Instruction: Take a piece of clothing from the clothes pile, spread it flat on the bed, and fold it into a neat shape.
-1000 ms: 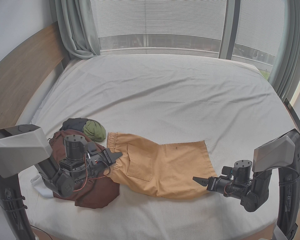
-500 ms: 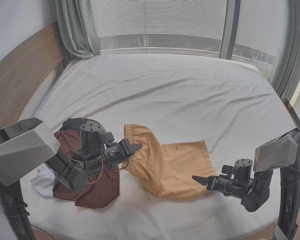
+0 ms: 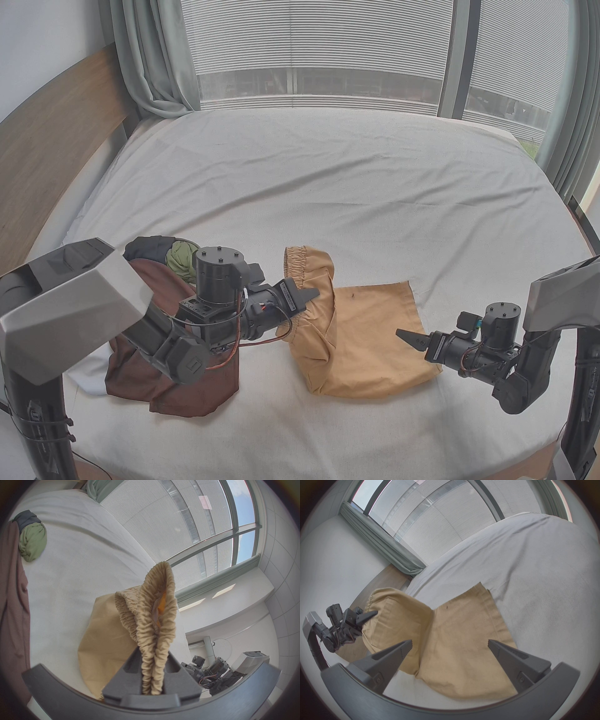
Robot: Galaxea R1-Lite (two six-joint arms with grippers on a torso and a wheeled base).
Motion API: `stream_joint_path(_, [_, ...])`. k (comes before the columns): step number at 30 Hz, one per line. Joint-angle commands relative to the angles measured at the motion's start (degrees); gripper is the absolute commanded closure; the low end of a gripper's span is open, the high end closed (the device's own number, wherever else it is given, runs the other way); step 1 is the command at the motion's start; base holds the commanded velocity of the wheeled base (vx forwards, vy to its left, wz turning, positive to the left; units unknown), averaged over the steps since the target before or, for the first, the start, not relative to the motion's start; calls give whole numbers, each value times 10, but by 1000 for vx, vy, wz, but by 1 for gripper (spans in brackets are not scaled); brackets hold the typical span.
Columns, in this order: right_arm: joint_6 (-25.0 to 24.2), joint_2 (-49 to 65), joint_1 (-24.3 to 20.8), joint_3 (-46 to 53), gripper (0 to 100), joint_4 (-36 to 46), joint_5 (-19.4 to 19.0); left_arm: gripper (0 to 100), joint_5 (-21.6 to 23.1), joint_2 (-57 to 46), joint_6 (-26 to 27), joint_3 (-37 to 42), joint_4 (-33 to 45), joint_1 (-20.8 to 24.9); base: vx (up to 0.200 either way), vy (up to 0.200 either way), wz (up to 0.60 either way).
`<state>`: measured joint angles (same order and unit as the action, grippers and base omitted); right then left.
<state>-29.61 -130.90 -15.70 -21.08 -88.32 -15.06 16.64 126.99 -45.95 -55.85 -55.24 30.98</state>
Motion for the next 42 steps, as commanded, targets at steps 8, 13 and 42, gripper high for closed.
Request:
stream_joint_path(8, [-4, 27, 25, -15, 0, 0, -1, 100, 0, 41, 0, -63, 34, 35, 0, 0, 0])
stream_joint_path(13, [-4, 32, 35, -19, 0, 0, -1, 100, -6, 56, 0, -96, 62, 51, 0, 0, 0])
stream_joint_path(42, [-4, 32, 58, -35, 0, 0, -1, 100, -9, 133, 0, -236, 145, 91, 0, 0, 0])
